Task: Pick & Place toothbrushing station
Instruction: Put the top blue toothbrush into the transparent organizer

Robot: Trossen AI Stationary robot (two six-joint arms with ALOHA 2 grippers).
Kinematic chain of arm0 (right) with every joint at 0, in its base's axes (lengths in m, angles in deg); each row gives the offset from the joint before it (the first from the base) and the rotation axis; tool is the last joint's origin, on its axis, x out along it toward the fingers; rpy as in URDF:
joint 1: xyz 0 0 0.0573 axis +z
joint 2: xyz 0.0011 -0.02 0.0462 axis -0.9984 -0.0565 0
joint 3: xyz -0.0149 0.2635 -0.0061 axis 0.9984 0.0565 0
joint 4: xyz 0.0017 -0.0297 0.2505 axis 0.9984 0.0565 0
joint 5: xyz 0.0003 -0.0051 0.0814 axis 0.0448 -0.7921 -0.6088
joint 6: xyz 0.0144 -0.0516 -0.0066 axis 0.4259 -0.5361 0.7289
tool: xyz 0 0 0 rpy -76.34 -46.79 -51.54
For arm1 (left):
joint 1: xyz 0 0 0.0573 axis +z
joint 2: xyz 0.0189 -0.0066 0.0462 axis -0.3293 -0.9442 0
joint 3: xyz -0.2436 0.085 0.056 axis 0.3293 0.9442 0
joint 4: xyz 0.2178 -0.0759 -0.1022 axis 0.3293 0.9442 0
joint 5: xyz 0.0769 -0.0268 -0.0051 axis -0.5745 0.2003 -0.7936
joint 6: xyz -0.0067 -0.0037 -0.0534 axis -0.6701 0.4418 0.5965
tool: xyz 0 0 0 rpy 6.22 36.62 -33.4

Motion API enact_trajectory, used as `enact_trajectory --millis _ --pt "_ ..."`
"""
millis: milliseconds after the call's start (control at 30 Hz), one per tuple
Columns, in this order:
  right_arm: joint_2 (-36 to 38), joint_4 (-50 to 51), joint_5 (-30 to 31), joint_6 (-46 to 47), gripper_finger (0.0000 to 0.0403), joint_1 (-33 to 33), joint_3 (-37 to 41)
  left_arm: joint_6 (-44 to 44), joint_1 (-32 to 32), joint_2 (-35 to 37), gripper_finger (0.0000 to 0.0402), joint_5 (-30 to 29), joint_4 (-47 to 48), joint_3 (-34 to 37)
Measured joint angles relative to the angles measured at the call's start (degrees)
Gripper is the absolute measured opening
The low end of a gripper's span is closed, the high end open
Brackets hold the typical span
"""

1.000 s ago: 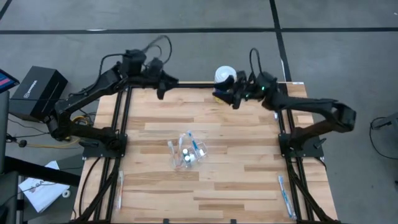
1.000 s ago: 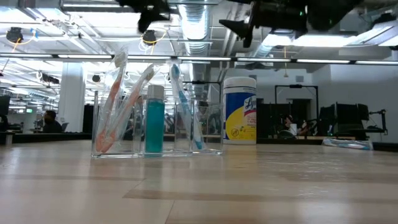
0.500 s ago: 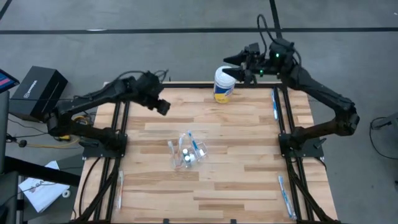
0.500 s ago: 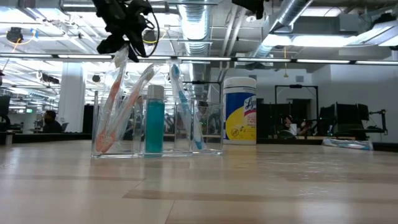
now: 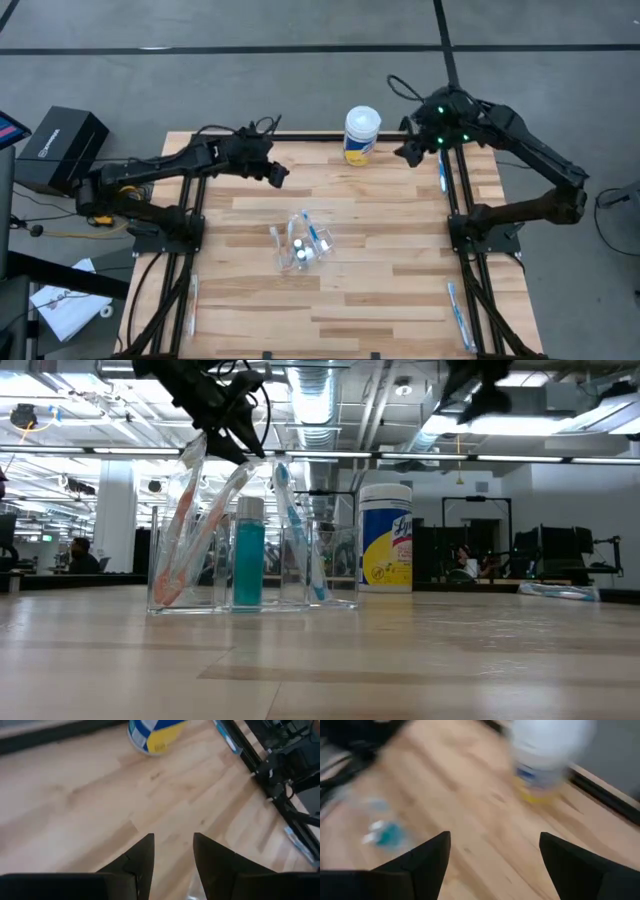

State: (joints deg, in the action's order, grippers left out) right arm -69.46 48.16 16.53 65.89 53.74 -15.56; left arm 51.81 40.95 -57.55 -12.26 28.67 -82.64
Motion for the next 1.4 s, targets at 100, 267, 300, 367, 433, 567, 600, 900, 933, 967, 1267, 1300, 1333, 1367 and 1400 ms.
enact_trajectory --millis 100,267,300,367,433,567,600,900,933,967,1267,1300,1333,1367,1400 --pt "2.27 3.17 8.42 7.32 0.0295 0.65 3.42 -4.07 2.41 0.0 0.0131 1.27 -1.04 0.0" --pt "3.3 3.28 13.78 18.44 0.0295 -2.37 13.06 -9.41 5.9 0.0 0.0131 3.43 -4.46 0.0" --pt "3.11 3.55 14.26 20.44 0.0295 -3.51 14.92 -10.43 6.51 0.0 0.0131 4.34 -4.99 0.0" --pt "1.96 3.53 14.59 23.34 0.0295 -5.92 18.96 -12.56 7.87 0.0 0.0131 6.39 -5.6 0.0" --pt "0.17 2.52 14.57 25.53 0.0295 -8.15 22.21 -14.32 8.98 0.0 0.0131 8.12 -5.9 0.0" --pt "-3.64 -1.94 14.27 26.1 0.0295 -12.08 24.97 -16.57 11.12 0.0 0.0131 11.16 -6.33 0.0" --pt "-4.71 -2.77 14.31 25.63 0.0295 -13.04 25.0 -17.13 11.61 0.0 0.0131 12.09 -6.58 0.0" --pt "-14.19 -8.16 12.95 19.85 0.0295 -21.26 24.96 -17.74 13.5 0.0 0.0131 17.12 -6.93 -0.02" --pt "-15.04 -8.26 12.93 18.95 0.0295 -22.13 24.96 -17.77 13.62 0.0 0.0131 17.79 -6.97 -0.02" --pt "-15.95 -8.56 12.93 18.14 0.0294 -22.96 24.96 -17.75 13.69 0.0 0.0131 17.97 -6.98 -0.02" --pt "-20.25 -9.57 10.98 16.67 0.027 -25.29 24.69 -17.56 13.68 0.0 0.0131 18.27 -7.0 -0.02" --pt "-19.91 -9.91 9.2 16.67 0.0269 -24.95 24.69 -17.56 13.68 0.0 0.0131 18.27 -7.0 -0.02" --pt "-19.28 -10.67 8.02 16.94 0.0268 -24.19 24.69 -17.55 13.68 0.0 0.0131 18.26 -7.0 -0.02" --pt "-18.63 -11.7 7.54 17.67 0.0266 -23.33 24.69 -17.56 13.68 0.0 0.0131 18.25 -7.04 -0.02" --pt "-18.04 -12.74 7.41 18.61 0.0266 -22.47 24.67 -17.56 13.68 0.0 0.0131 18.26 -7.12 -0.02"
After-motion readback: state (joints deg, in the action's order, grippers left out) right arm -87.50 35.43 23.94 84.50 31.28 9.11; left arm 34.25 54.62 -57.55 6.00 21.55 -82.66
